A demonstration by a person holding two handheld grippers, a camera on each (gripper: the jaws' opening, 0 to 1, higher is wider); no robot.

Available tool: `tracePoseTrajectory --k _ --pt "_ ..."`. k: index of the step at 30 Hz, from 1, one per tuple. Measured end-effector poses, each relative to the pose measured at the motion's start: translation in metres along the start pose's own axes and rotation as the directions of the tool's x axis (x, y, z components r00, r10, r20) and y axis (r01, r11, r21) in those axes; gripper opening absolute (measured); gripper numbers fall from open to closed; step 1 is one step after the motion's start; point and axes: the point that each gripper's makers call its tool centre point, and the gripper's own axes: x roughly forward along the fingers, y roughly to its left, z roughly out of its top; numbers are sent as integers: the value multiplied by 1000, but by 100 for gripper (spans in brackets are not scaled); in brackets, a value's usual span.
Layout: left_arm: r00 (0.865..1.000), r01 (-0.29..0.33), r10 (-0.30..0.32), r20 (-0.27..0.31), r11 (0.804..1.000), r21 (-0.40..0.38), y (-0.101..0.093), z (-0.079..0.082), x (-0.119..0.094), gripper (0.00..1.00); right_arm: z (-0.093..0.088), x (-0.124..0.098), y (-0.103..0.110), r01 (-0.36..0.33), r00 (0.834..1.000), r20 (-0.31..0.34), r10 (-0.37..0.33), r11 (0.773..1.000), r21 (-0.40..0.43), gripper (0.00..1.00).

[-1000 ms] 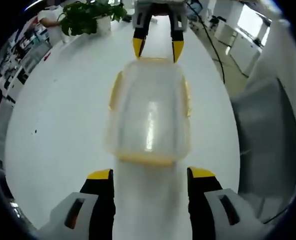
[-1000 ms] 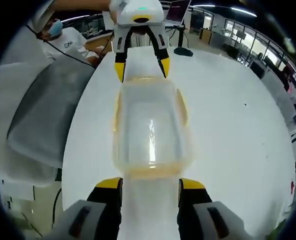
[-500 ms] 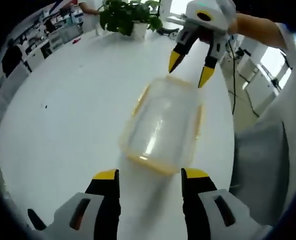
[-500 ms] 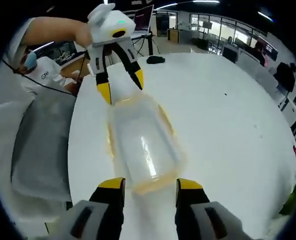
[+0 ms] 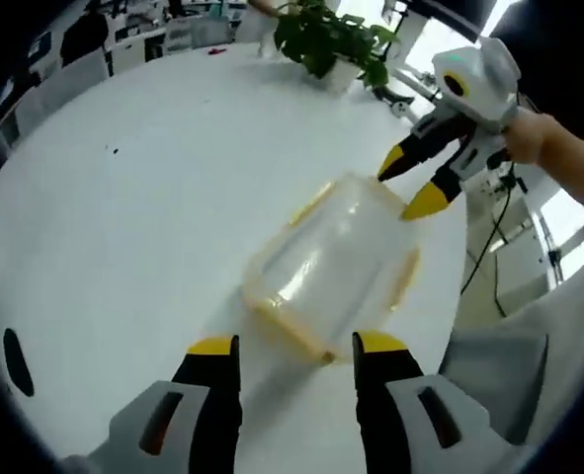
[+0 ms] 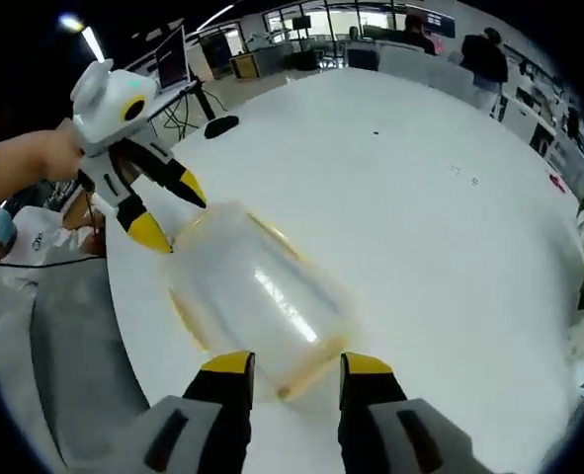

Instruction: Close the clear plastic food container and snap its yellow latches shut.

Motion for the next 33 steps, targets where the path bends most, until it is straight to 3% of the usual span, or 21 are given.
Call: tracePoseTrajectory --k 11,17,22,24,28,31,33 --pt "1000 7 -7 -1 999 -45 -8 5 13 43 -1 2 0 -19 1000 -17 20 998 54 34" --pt "1000 12 -14 -12 996 -93 -8 4 13 39 0 3 1 -21 999 -36 22 999 45 34" --pt "1000 13 -15 -27 996 -86 -9 4 14 38 -1 3 2 -18 998 -60 20 999 34 33" --pt "999 27 -32 -36 990 -139 -11 2 15 37 -1 4 2 -21 997 -68 23 999 38 33" --pt "998 30 -36 -43 990 -135 -10 4 17 35 -1 4 2 -24 996 -83 27 999 36 32" --pt "996 33 -48 -69 977 -209 -9 -3 22 34 -3 5 3 -12 994 -109 16 999 32 32" --pt "997 35 -46 -65 985 -167 -7 -1 24 33 -3 7 6 -16 994 -112 19 1000 26 32"
